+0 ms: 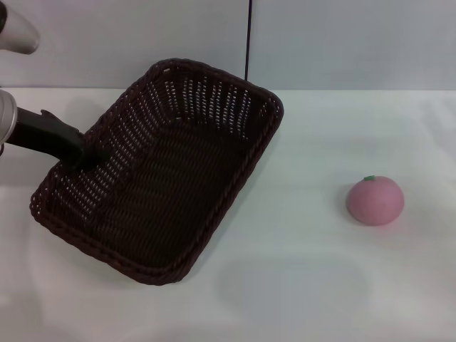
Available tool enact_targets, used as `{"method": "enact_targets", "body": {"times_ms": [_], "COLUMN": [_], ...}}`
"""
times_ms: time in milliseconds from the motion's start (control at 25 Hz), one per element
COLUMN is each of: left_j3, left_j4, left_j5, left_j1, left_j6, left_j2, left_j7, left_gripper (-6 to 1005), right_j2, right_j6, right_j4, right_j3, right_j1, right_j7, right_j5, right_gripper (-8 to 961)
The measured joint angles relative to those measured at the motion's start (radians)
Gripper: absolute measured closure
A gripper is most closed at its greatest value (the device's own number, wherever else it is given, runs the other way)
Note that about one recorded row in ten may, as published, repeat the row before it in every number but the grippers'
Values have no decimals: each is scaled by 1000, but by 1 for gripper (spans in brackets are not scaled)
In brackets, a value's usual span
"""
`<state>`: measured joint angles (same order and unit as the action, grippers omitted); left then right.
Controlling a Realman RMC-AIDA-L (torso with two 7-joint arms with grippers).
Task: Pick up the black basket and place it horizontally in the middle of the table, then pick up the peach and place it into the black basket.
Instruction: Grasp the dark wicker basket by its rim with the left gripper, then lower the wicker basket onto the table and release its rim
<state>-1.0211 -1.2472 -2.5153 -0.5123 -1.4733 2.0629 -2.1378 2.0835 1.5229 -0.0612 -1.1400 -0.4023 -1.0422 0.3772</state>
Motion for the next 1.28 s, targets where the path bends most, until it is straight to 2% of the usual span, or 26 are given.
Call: {"method": "enact_targets", "body": {"times_ms": [240, 280, 400, 560, 600, 640, 840, 1280], "left_j3": [-44, -57, -79, -175, -175, -246, -289, -370], "left_j4": [-27, -56, -96, -163, -163, -190, -172, -172], "left_j5": [-94, -101, -98, -81, -81, -57, 0, 92], "left_j1": [-30, -38, -49, -62, -62, -69, -102, -91], "left_j6": [-2, 13, 15, 0, 0, -26, -87, -35], "left_j2": [0, 1, 3, 4, 4, 5, 9, 9], "left_j7": [28, 93, 174, 311, 311, 391, 519, 629], "left_gripper": [637, 764, 764, 764, 764, 764, 764, 763], "right_j2": [-2, -2, -2, -3, -4, -4, -4, -2], "right_j6": [-19, -20, -21, -21, -20, -16, -9, -4], "right_j4": [-10, -11, -11, -14, -14, -14, -14, -14], "right_j3": [24, 26, 33, 45, 49, 56, 59, 60], "right_j1": [-7, -7, -7, -2, -1, 3, 14, 26], "right_j7": [5, 5, 6, 6, 7, 6, 5, 1], "right_j5": [0, 0, 0, 0, 0, 0, 0, 0], "right_gripper": [187, 187, 187, 187, 186, 186, 186, 187]}}
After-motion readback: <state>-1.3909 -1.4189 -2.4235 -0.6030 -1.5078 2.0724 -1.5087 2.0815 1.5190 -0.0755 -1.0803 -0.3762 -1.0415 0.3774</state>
